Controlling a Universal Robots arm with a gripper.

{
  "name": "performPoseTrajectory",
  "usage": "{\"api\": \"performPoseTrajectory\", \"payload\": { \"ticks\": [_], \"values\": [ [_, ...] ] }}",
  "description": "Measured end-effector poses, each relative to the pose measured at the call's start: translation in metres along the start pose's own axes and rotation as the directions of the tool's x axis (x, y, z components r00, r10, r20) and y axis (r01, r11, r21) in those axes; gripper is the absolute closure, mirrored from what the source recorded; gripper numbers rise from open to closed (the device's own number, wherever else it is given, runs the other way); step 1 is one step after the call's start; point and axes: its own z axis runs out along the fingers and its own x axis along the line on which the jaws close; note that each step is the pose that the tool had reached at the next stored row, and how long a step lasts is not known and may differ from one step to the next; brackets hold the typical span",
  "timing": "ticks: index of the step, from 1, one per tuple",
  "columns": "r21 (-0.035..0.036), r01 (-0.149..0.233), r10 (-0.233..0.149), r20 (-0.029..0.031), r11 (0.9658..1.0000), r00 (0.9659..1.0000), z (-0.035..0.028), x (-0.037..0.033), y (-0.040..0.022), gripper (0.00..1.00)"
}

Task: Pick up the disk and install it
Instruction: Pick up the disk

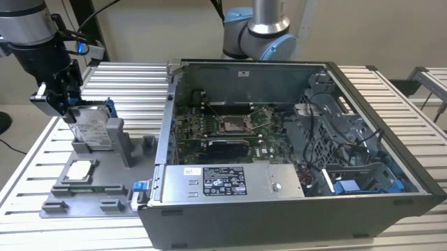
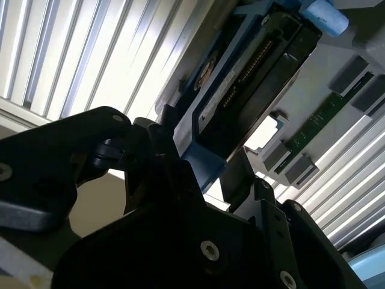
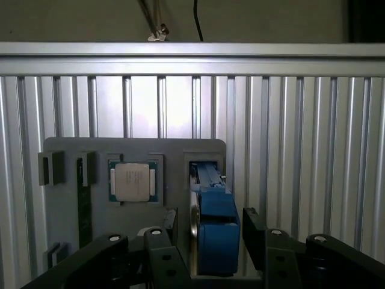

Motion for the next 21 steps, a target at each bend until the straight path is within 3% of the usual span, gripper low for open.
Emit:
{"api": "performPoseTrajectory", "payload": {
  "ticks": [2, 3, 21],
  "values": [
    [0.0000, 0.000, 0.000, 0.0000, 1.0000, 1.0000, 0.0000, 0.0000, 0.0000, 0.00],
    [0.0000, 0.000, 0.000, 0.0000, 1.0000, 1.0000, 0.0000, 0.0000, 0.0000, 1.00],
    [0.0002, 0.000, 0.000, 0.0001, 1.0000, 1.0000, 0.0005, 0.0002, 0.0000, 1.00]
  ]
}}
